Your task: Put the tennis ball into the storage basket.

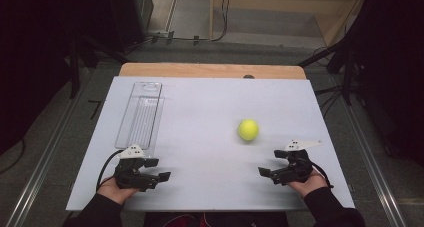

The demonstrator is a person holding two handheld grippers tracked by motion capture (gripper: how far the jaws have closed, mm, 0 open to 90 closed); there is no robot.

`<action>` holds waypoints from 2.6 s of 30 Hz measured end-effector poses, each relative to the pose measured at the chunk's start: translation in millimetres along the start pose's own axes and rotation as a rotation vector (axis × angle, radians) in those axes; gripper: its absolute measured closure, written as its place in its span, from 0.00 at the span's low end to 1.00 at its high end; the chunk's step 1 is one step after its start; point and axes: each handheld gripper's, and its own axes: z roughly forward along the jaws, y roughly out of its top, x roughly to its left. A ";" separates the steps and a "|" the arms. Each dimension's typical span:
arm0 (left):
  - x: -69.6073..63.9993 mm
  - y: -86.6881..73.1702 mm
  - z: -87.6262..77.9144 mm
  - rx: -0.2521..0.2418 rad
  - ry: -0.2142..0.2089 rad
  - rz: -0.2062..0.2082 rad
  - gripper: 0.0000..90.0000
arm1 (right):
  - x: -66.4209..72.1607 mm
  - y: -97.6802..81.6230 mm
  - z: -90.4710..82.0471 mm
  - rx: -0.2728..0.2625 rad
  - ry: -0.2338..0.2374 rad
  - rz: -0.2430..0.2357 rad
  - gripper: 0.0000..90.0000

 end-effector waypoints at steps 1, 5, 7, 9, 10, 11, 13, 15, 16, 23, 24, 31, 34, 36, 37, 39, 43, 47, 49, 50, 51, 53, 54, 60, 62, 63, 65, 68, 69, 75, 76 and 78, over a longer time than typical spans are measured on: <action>-0.2 0.0 0.2 -0.001 0.002 0.001 0.29 | 0.0 -0.1 -0.9 -0.001 -0.003 0.002 0.01; -0.2 -0.4 0.2 -0.006 0.006 0.010 0.29 | -0.9 0.0 -1.4 -0.005 -0.002 0.012 0.01; 0.0 -0.5 0.2 -0.006 0.006 0.011 0.29 | -0.8 0.1 -1.2 -0.005 -0.005 0.004 0.01; 0.3 -0.3 0.4 -0.010 0.008 0.016 0.29 | -0.5 0.1 -1.1 -0.003 -0.006 0.000 0.01; 0.3 -0.3 0.4 -0.010 0.008 0.016 0.29 | -0.5 0.1 -1.1 -0.003 -0.006 0.000 0.01; 0.2 -0.4 0.4 -0.013 0.013 0.021 0.29 | -0.5 0.2 -0.5 -0.002 -0.005 0.002 0.01; 0.2 -0.4 0.4 -0.015 0.013 0.024 0.29 | -0.5 0.1 -0.3 0.001 -0.002 0.006 0.01; -0.1 -0.1 0.1 -0.016 0.015 0.033 0.29 | -0.6 0.0 0.0 0.003 -0.001 0.005 0.01; -0.1 -0.1 0.1 -0.016 0.015 0.033 0.29 | -0.6 0.0 0.0 0.003 -0.001 0.005 0.01; 0.4 0.7 0.9 -0.012 0.018 0.050 0.29 | -2.1 -0.3 0.6 0.000 0.022 0.007 0.01; 0.7 0.8 0.8 -0.016 0.014 0.050 0.29 | -1.8 -0.3 0.6 0.002 0.020 0.005 0.01; 1.7 0.6 0.2 -0.020 0.007 0.044 0.29 | -1.4 -0.2 0.0 0.001 0.018 -0.003 0.08; 1.7 0.6 0.0 -0.022 0.004 0.044 0.29 | -1.8 -0.4 0.3 0.003 0.018 -0.002 0.08; 1.8 0.6 -0.2 -0.024 0.004 0.043 0.29 | -2.5 -0.4 0.9 0.006 0.015 -0.003 0.08; 2.2 0.5 -0.4 -0.025 0.003 0.043 0.29 | -2.6 -0.2 1.1 0.006 0.016 0.001 0.08; 2.1 0.4 -0.3 -0.025 0.002 0.040 0.29 | -2.7 -0.1 1.0 0.007 0.018 0.003 0.08; 2.1 0.1 -0.5 -0.027 0.001 0.040 0.29 | -2.6 0.4 1.1 0.001 0.009 0.005 0.08; 2.2 0.1 -0.1 -0.022 -0.003 0.040 0.29 | -2.8 0.5 1.3 0.002 0.010 0.004 0.08; 2.3 0.0 0.0 -0.025 -0.004 0.035 0.29 | -2.7 0.4 2.0 0.004 0.014 0.004 0.08; 2.3 0.0 0.0 -0.025 -0.004 0.035 0.29 | -2.7 0.4 2.0 0.004 0.014 0.004 0.08; 2.2 -0.1 -0.2 -0.028 -0.002 0.035 0.29 | -2.8 0.6 1.8 0.004 0.014 0.010 0.08; 2.5 0.0 -0.6 -0.028 -0.003 0.034 0.29 | -3.2 0.6 1.6 0.001 0.013 0.016 0.08; 2.5 0.0 -0.6 -0.028 -0.003 0.034 0.29 | -3.2 0.6 1.6 0.001 0.013 0.016 0.08; 2.4 0.0 -0.2 -0.028 -0.005 0.033 0.29 | -4.0 0.8 1.0 -0.001 0.011 0.025 0.08; 2.4 -0.1 -0.5 -0.028 -0.005 0.033 0.29 | -4.0 0.8 1.0 0.000 0.009 0.024 0.08; 2.4 -0.1 -0.5 -0.028 -0.005 0.033 0.29 | -4.0 0.9 0.9 0.001 0.009 0.027 0.08; 2.3 0.0 -0.4 -0.029 -0.005 0.034 0.29 | -4.0 1.0 0.8 0.001 0.009 0.029 0.08; 2.3 0.1 -0.3 -0.029 -0.007 0.033 0.29 | -4.7 2.3 0.1 -0.003 0.009 0.036 0.08; 2.3 0.0 -0.1 -0.028 -0.006 0.033 0.29 | -5.1 3.9 -0.1 -0.010 0.012 0.054 0.08; 2.6 0.2 0.1 -0.026 -0.009 0.031 0.29 | -6.5 9.6 -2.9 -0.025 -0.014 0.059 0.08; 2.6 0.2 0.1 -0.026 -0.009 0.031 0.29 | -6.5 9.6 -2.9 -0.025 -0.014 0.059 0.08; 2.6 0.2 0.1 -0.030 -0.011 0.029 0.29 | -7.2 11.8 -3.5 -0.029 -0.022 0.058 0.08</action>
